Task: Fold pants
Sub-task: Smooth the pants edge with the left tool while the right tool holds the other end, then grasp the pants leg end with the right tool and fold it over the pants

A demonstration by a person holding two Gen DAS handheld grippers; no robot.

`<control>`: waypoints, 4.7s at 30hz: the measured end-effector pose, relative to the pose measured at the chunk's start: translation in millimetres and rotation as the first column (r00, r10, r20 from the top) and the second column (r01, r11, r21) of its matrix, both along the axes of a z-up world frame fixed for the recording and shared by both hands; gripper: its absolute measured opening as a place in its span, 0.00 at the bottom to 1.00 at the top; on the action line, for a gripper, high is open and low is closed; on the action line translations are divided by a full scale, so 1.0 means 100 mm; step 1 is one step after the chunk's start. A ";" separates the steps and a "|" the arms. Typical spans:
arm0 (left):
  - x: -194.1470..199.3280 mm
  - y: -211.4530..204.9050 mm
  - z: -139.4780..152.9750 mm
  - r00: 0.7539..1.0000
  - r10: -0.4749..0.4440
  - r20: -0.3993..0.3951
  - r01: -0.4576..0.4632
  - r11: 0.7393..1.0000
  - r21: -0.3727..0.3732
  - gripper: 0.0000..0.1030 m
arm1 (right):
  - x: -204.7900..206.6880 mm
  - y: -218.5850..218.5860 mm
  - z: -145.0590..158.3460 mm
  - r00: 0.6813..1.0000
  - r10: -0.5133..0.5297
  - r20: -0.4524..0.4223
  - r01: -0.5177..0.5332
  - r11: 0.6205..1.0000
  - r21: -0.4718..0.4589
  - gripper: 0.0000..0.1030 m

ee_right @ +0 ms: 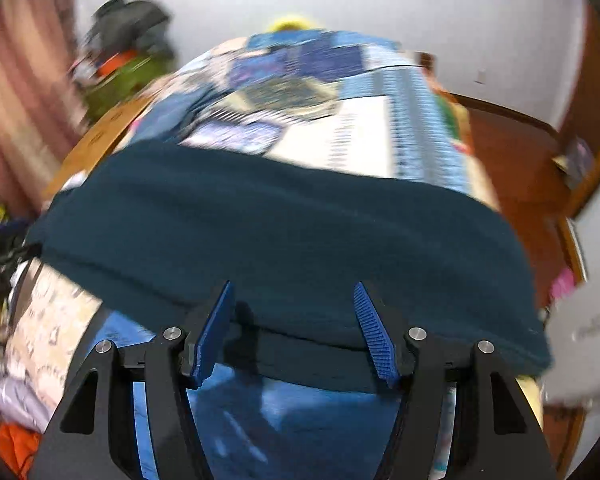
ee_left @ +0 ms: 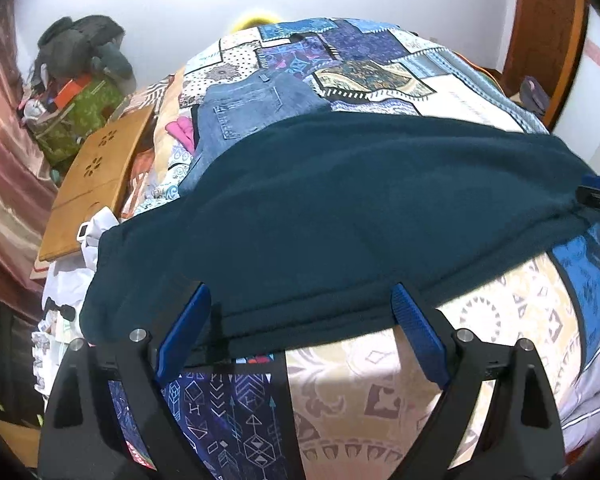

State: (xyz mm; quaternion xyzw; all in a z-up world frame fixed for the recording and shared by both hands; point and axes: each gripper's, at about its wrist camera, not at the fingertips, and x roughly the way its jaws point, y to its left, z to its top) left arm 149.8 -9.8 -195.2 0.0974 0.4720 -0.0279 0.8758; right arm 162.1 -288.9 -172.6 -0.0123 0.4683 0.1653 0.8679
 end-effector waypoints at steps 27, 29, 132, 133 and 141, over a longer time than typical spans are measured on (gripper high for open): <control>0.13 -0.28 0.09 0.996 -0.085 0.012 0.086 0.991 -0.100 0.14 | 0.00 0.63 0.03 0.963 0.269 -0.009 -0.268 0.961 0.063 0.08; 0.12 -0.23 0.15 0.997 -0.079 0.017 0.081 0.989 -0.126 0.13 | -0.07 0.64 0.12 0.958 0.287 0.006 -0.287 0.956 0.059 0.08; 0.68 -0.21 0.18 1.000 0.003 0.007 -0.001 0.971 -0.241 0.96 | 0.23 -1.00 1.31 0.797 -0.456 0.396 0.347 0.882 0.317 0.10; 0.67 -0.18 0.20 1.000 0.007 0.013 -0.004 0.970 -0.241 0.96 | 0.27 -0.88 1.33 0.809 -0.427 0.403 0.315 0.895 0.315 0.10; 0.52 0.02 0.30 0.998 0.041 0.055 -0.028 0.973 -0.228 0.96 | 0.54 0.18 1.21 0.894 -0.166 0.415 0.068 0.968 0.241 0.09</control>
